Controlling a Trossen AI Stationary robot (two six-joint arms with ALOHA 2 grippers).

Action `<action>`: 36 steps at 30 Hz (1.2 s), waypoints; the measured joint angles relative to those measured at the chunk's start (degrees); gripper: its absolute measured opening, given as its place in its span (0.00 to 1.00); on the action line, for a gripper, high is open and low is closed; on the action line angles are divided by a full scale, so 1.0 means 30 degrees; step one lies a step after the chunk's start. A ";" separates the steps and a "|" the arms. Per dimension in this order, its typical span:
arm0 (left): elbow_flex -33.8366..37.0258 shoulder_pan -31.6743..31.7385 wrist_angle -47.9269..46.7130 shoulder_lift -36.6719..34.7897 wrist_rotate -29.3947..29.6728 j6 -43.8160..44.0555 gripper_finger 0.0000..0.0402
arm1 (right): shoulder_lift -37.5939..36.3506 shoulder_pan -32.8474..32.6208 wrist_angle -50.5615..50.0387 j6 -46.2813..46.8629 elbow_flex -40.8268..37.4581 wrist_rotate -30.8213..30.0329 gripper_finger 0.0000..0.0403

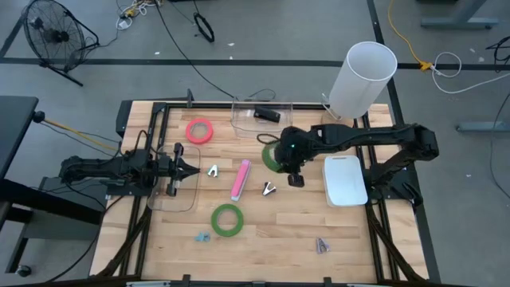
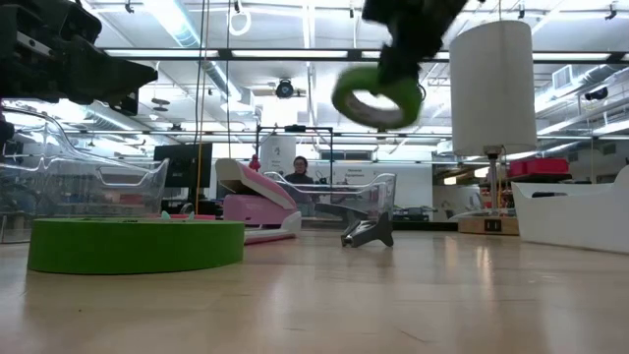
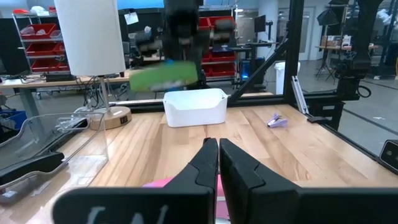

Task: Pick and place Stapler, Stapler remover, tape
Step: Put the top green tape into the bottom transparent bin

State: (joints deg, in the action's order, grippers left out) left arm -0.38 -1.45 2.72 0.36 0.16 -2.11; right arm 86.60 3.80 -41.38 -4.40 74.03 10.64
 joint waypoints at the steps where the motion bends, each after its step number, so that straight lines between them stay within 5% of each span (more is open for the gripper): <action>1: 0.0000 0.0000 0.0000 0.0000 0.0000 0.0000 0.05 | -0.0064 -0.0040 0.0417 0.0332 0.0182 0.0211 0.19; 10: 0.0000 -0.0004 0.0000 0.0001 -0.0004 -0.0004 0.05 | -0.0110 -0.0387 0.4585 0.2628 0.0965 0.3091 0.19; 20: 0.0000 0.0000 0.0354 0.0001 -0.0007 0.0130 0.05 | -0.0135 -0.1154 0.7532 0.4723 0.0965 0.3305 0.19; 27: -0.0006 -0.0001 0.4957 -0.0005 -0.0015 0.0285 0.05 | -0.0135 -0.1154 0.9365 0.5332 0.0965 0.3291 0.19; 36: -0.0322 -0.0005 0.9428 0.0011 0.0531 0.5016 0.05 | -0.0149 -0.1147 1.2656 0.5554 0.0965 0.3269 0.19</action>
State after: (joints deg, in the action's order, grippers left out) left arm -1.35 -1.47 31.01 0.39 1.76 12.94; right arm 86.15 0.36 -3.41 12.26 76.93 20.45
